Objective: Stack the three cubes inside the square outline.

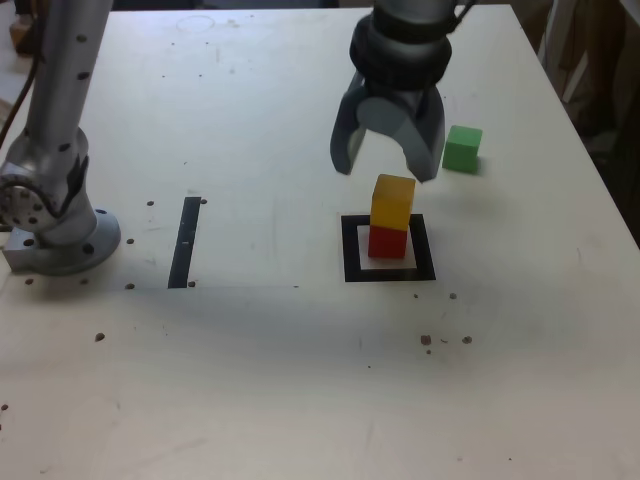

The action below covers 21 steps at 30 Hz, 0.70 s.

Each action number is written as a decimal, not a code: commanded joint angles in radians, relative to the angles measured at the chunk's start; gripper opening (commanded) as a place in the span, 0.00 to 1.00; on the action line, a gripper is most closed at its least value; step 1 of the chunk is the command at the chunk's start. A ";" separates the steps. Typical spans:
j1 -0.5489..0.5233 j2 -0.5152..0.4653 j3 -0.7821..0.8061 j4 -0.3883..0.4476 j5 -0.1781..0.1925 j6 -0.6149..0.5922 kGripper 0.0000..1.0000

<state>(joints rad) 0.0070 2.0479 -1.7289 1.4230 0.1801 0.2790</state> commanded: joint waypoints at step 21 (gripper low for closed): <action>0.147 0.180 -0.321 0.062 0.062 0.281 0.99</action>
<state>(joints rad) 0.1483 2.2157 -2.0380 1.4791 0.2435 0.5566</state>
